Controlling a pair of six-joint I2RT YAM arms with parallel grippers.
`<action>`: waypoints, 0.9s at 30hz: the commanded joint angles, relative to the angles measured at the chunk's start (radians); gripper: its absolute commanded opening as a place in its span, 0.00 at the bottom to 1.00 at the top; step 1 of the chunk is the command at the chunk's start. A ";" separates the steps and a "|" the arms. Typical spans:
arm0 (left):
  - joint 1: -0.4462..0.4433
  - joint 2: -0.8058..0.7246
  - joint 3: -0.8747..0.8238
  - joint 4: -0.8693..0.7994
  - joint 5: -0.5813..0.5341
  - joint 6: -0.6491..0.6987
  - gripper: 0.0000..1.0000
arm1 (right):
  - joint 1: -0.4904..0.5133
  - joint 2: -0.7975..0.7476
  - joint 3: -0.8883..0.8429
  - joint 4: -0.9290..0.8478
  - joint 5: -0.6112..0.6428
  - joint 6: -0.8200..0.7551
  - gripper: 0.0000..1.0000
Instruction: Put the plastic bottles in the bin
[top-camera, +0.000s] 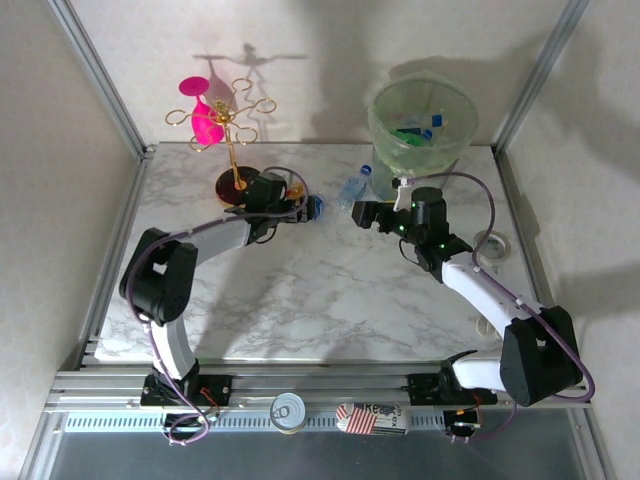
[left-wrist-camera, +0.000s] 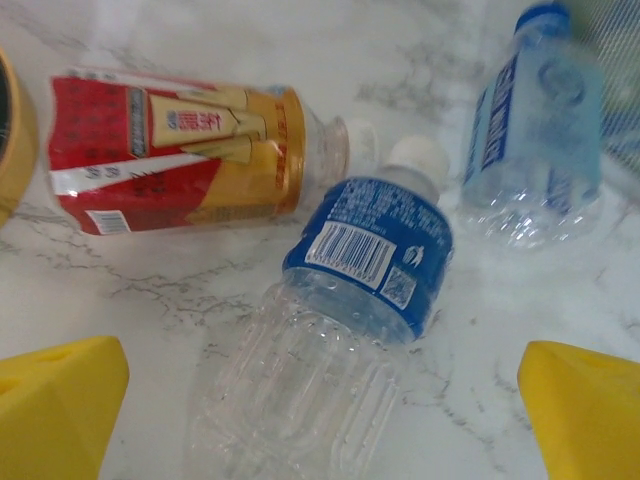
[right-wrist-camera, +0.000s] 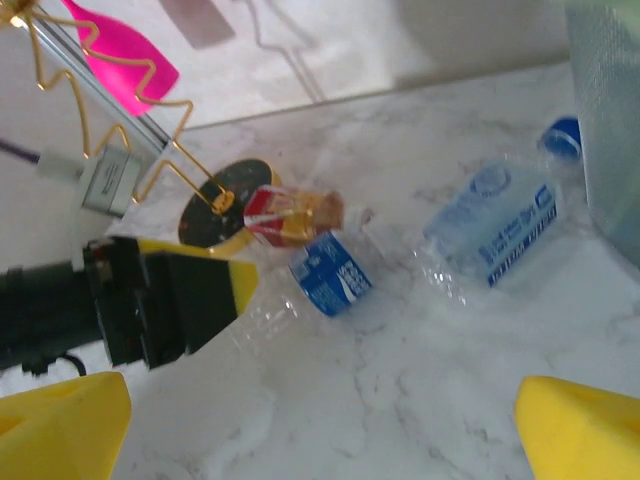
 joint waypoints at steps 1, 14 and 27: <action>0.008 0.060 0.082 -0.151 0.036 0.082 1.00 | 0.007 -0.001 -0.023 0.020 -0.010 0.021 0.99; 0.007 0.191 0.155 -0.207 0.083 0.078 0.94 | 0.006 0.007 -0.026 0.030 0.017 0.010 0.99; 0.005 0.181 0.125 -0.164 0.164 0.054 0.55 | 0.007 -0.002 -0.020 0.042 0.007 0.030 0.99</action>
